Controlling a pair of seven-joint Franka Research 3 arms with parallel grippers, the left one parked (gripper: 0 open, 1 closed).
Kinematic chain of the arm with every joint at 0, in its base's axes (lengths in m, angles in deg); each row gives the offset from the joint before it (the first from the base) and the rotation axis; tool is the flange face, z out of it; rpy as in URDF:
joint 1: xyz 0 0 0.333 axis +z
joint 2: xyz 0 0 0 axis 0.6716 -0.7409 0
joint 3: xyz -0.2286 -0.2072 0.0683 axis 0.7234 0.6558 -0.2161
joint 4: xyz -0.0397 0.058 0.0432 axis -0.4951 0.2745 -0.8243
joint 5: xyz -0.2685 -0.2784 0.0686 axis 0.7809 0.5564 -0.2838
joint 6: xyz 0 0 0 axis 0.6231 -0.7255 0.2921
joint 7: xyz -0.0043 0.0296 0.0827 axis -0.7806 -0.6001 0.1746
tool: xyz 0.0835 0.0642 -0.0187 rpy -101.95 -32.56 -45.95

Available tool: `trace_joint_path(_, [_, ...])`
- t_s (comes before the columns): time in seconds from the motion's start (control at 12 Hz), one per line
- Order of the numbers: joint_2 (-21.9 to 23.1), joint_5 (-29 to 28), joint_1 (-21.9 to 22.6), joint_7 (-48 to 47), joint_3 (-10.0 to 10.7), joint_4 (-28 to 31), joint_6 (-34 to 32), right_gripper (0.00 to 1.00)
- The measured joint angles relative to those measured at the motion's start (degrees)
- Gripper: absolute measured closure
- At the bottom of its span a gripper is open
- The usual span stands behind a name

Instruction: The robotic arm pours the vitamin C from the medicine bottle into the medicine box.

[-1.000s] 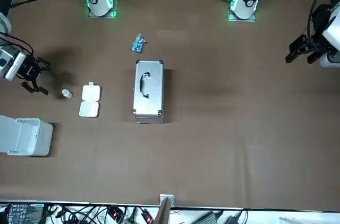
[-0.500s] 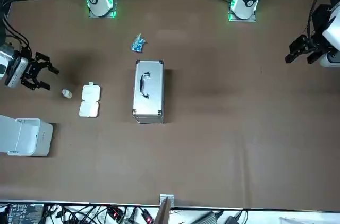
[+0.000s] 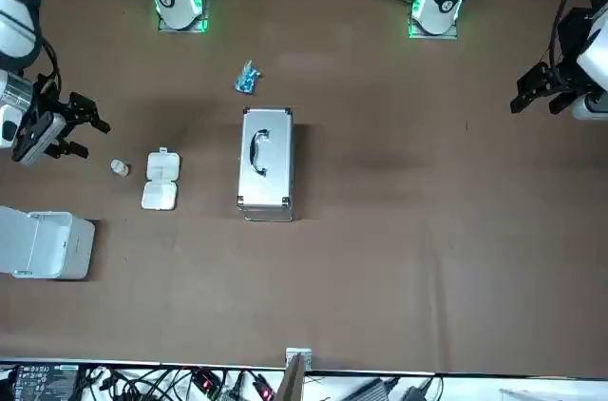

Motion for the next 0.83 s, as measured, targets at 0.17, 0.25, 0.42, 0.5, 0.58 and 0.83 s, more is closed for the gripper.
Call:
trace_joint_path(0.17, [0.66,5.61,1.7,-7.82,-1.32,-2.57,-2.11,0.0])
trace_joint_path(0.25, [0.79,8.21,2.91,-11.37,-1.53,-4.18,-3.81,0.0])
trace_joint_path(0.42, [0.88,11.07,5.31,-18.36,-1.57,-7.74,-8.51,0.0])
trace_joint_path(0.5, [1.02,11.9,6.39,-21.47,-1.56,-9.14,-10.29,0.0])
trace_joint_path(0.58, [1.36,12.88,7.46,-24.85,-1.52,-10.07,-11.49,0.0])
trace_joint_path(0.83, [3.45,14.61,10.57,-36.33,-1.48,-10.9,-14.96,0.0])
